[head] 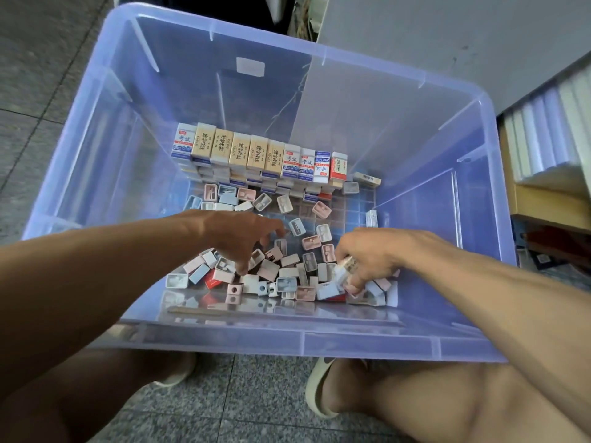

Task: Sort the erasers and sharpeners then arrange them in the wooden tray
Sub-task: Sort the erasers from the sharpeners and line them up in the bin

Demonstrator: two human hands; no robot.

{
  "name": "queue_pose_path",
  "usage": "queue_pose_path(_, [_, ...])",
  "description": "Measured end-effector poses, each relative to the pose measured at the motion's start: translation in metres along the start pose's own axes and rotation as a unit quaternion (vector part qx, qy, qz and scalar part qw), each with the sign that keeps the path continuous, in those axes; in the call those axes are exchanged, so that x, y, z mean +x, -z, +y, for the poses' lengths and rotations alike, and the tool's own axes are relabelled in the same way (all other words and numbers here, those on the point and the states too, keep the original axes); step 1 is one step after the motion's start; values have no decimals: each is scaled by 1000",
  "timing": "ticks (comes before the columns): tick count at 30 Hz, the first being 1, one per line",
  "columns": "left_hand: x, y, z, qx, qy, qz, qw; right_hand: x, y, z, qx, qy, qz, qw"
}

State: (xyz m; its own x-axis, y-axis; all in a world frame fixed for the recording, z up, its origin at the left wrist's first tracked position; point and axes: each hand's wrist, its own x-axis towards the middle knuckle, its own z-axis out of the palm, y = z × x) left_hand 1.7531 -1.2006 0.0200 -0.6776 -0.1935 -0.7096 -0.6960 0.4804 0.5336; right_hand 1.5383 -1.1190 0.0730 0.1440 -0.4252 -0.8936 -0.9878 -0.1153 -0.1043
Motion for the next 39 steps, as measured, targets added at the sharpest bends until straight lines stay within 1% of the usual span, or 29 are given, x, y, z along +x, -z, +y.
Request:
queue_pose_path(3, [-10,4,-7,27,21,-1,999,1,8,2,31,-5,31,999])
queue_pose_path(6, [-20,2,-8,94,69,-20,993,3,12,0,43,-6,67,997])
queue_pose_path(8, [-23,1,-5,123,86,-38,988,4,13,0,67,0,87,994])
queue_pose_path(11, [-27,1,-1,142,96,-64,983,5,18,2,126,13,122,984])
queue_pose_path(14, [-30,-2,-4,149,92,-64,983,10,23,5,183,35,161,969])
queue_pose_path(18, [-34,-7,-10,106,117,-83,984,12,27,7,204,29,128,970])
queue_pose_path(20, [-35,-8,-6,142,110,-76,981,12,28,7,205,23,121,971])
queue_pose_path(22, [-34,-9,-4,150,107,-66,981,12,28,5,209,28,130,969])
queue_pose_path(28, [-31,-15,-8,148,127,-78,978,13,29,2,215,34,152,964])
queue_pose_path(31, [-32,-13,-11,118,128,-51,983,11,31,1,233,40,170,957])
queue_pose_path(35, [-34,1,-3,29,131,8,991,6,38,3,272,40,178,945])
queue_pose_path(36, [-34,5,0,17,122,27,992,6,40,3,305,44,178,934])
queue_pose_path(39, [-40,18,14,-29,110,97,989,8,47,0,423,68,188,884])
